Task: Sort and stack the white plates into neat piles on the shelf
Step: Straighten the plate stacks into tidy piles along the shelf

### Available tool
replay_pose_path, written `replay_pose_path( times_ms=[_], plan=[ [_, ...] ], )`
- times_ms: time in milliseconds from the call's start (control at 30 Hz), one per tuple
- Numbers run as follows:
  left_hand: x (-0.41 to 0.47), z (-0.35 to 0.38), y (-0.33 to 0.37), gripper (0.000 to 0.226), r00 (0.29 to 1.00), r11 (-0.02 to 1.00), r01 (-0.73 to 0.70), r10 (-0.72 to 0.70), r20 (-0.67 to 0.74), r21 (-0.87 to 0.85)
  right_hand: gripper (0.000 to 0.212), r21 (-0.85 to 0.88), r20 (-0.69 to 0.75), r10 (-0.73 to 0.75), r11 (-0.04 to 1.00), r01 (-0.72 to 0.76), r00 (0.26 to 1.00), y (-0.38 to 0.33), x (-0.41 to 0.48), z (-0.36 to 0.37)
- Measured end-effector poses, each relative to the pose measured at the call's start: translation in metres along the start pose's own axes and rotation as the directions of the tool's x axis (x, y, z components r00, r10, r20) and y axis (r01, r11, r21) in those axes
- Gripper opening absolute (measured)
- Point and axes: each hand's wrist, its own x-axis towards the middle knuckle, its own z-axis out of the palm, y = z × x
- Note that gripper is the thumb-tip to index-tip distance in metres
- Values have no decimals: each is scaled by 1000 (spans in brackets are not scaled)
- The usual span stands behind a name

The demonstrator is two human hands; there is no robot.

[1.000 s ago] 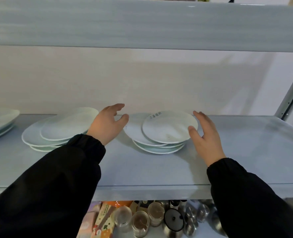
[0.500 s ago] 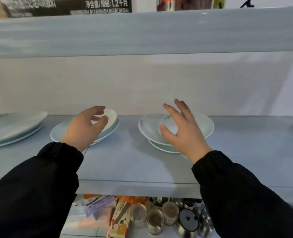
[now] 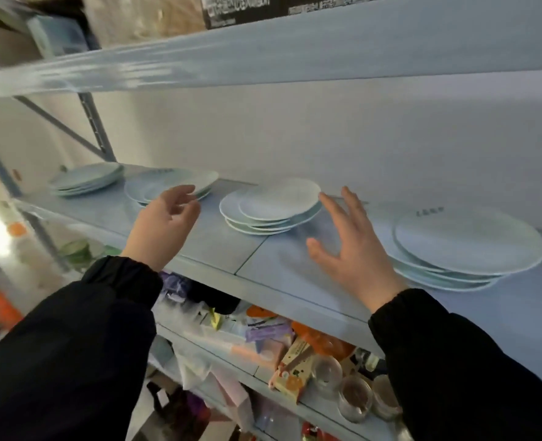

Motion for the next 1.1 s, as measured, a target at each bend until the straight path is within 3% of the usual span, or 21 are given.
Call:
replay_pose_path(
  times_ms=[333,633,833,1000,1100],
  plan=[
    [17,-20,-80,38,991,996,77,-73,112,-33,72,15,-2,53,998,-53,999,-20,30,63],
    [67,-24,-141,52,963,986,41,4,269,-161,66,14,-179,205,978,-206,962,-41,66,115],
    [100,1,-154,66,914,979,-47,122,387,-197,64,-57,-297,313,937,-344,902,-37,69,117],
    [126,31,-139,80,877,960,-57,179,446,-274,61,93,-370,435,896,-434,821,-21,68,113],
    [147,53,-122,74,867,944,-21,182,463,-330,60,158,-367,487,872,-462,793,-16,71,109]
  ],
)
